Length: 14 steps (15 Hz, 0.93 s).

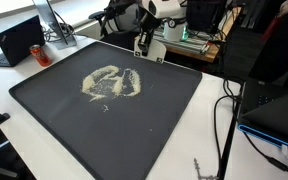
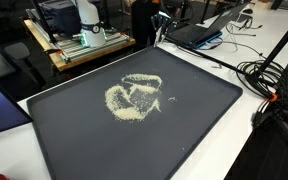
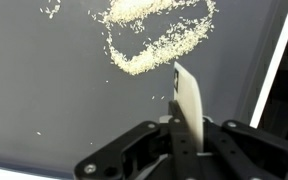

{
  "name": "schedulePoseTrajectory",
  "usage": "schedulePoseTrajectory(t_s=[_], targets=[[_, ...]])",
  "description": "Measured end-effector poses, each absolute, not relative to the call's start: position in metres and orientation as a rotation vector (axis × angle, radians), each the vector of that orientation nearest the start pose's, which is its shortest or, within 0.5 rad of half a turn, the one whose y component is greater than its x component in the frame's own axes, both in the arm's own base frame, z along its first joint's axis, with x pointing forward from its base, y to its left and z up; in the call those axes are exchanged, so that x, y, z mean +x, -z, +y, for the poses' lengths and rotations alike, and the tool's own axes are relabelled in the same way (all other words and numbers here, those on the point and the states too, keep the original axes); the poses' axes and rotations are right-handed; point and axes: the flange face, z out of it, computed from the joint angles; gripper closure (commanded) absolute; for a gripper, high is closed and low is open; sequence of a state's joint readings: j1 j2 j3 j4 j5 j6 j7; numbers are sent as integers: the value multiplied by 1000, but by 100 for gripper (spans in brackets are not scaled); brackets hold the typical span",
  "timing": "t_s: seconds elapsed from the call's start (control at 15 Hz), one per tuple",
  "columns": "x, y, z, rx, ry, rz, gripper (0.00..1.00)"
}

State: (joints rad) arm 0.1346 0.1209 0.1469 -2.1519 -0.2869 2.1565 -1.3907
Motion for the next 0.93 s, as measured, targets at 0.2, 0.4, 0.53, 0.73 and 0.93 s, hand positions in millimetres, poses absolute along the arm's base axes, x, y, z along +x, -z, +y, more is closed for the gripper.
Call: schedulePoseTrajectory(t_s=[0.2,0.4,0.53,0.73,0.93], targets=[[530,-348,137,1964,314,2272,99],[528,-355,134,2054,391,2231,99],[526,-359,132,2082,446,2229,99],[529,-367,132,2077,443,2223,99],[532,-374,133,1999,435,2217,99]])
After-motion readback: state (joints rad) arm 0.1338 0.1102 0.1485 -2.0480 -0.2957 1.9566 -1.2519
